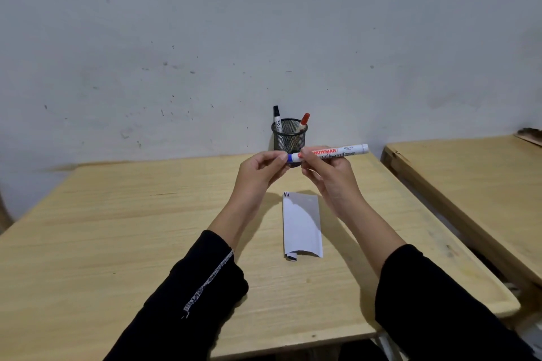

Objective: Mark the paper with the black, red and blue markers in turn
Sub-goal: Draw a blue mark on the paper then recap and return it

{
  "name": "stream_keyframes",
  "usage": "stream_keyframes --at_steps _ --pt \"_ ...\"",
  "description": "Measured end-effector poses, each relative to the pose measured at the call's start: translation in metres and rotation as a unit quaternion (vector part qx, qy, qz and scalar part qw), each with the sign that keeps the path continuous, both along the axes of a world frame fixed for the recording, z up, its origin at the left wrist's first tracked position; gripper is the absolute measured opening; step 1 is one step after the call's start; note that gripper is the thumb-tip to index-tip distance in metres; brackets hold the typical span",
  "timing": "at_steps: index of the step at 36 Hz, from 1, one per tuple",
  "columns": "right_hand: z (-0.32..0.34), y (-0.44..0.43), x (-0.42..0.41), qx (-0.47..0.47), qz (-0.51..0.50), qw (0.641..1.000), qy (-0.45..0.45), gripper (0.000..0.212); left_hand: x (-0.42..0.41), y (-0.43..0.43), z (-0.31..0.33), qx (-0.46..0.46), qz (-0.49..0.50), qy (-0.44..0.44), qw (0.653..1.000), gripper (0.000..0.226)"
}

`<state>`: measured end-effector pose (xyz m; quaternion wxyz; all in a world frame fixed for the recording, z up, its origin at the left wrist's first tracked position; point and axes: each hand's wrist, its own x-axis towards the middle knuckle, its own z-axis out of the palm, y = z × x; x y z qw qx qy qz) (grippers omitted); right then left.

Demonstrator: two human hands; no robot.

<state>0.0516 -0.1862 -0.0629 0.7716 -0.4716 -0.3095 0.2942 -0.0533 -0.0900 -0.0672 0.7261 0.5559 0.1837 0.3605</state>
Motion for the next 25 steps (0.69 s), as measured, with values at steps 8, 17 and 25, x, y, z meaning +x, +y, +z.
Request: stream_keyframes --at_steps 8,17,25 --pt "0.011 -0.005 0.027 0.04 -0.03 0.997 0.064 0.008 -0.004 0.021 0.015 -0.066 0.064 -0.055 0.994 0.007" --pt "0.013 -0.011 0.045 -0.181 0.029 0.945 -0.27 0.012 0.01 0.032 0.035 0.008 0.097 -0.047 0.994 0.013" --pt "0.015 0.011 0.037 -0.215 0.042 0.915 -0.337 0.023 0.038 0.028 0.048 0.136 0.093 0.007 0.986 0.017"
